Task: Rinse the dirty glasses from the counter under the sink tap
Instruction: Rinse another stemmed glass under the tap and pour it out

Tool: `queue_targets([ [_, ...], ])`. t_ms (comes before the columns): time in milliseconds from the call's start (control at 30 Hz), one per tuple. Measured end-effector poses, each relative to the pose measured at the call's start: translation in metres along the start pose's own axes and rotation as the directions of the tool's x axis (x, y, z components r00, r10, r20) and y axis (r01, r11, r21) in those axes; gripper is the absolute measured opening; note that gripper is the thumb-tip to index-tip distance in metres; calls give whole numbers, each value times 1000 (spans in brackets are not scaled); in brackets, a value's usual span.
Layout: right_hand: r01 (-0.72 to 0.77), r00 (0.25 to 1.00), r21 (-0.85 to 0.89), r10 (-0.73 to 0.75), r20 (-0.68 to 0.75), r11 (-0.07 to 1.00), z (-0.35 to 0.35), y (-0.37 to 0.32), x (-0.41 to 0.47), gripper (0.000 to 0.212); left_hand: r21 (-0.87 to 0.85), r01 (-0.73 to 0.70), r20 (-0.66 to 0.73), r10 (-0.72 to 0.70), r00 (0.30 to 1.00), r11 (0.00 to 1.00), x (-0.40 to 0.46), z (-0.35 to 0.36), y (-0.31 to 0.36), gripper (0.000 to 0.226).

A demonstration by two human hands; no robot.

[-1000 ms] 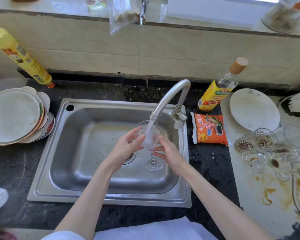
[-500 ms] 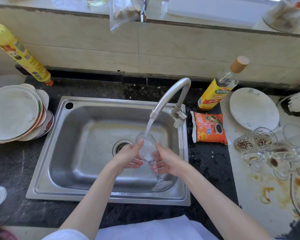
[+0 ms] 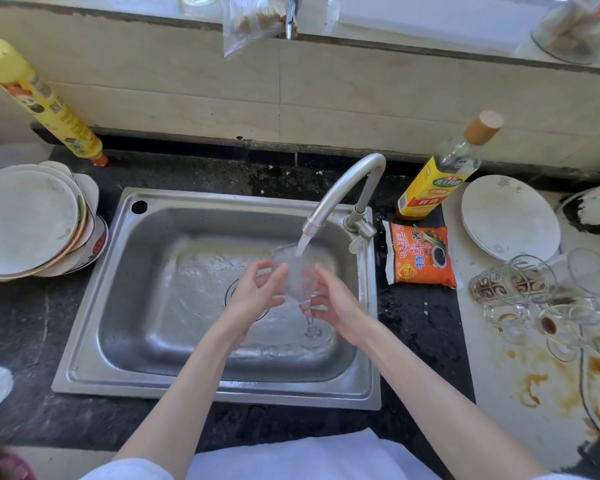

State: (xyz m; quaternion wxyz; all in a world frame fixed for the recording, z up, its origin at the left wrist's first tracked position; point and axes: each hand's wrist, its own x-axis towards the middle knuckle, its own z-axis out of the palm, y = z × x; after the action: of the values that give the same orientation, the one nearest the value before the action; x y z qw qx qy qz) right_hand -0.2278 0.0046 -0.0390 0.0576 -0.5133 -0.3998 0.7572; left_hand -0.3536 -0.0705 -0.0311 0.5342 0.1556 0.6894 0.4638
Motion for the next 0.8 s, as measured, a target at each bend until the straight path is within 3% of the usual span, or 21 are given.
queue_targets([
  [133, 105, 994, 36, -105, 0, 994, 6, -4, 6, 42, -69, -125, -32, 123, 992, 990, 0, 1, 9, 56],
  [267, 211, 977, 38, -210, -25, 977, 14, -4, 9, 55, -3, -225, -41, 224, 974, 974, 1, 3, 13, 50],
  [367, 289, 957, 48, -291, 17, 956, 22, -5, 7, 64, 65, -269, 43, 267, 963, 961, 1, 7, 12, 65],
  [467, 220, 968, 51, -224, 112, 974, 26, -10, 4, 79, 3, -251, 68, 250, 966, 968, 2, 11, 19, 71],
  [533, 84, 985, 27, -87, 151, 996, 24, -14, 2, 87, -85, -241, 11, 243, 970, 967, 4, 13, 23, 62],
  [600, 63, 989, -42, -57, 140, 997, 22, -14, 2, 88, -172, -232, -51, 227, 973, 957, 6, 16, 23, 57],
  [733, 289, 957, -129, -287, 32, 949, 35, -5, 7, 68, -211, -243, -225, 195, 955, 947, 10, 26, 22, 62],
  [800, 308, 949, -119, -314, -28, 944, 39, -1, 8, 74, -204, -251, -240, 201, 950, 946, 10, 30, 24, 66],
])
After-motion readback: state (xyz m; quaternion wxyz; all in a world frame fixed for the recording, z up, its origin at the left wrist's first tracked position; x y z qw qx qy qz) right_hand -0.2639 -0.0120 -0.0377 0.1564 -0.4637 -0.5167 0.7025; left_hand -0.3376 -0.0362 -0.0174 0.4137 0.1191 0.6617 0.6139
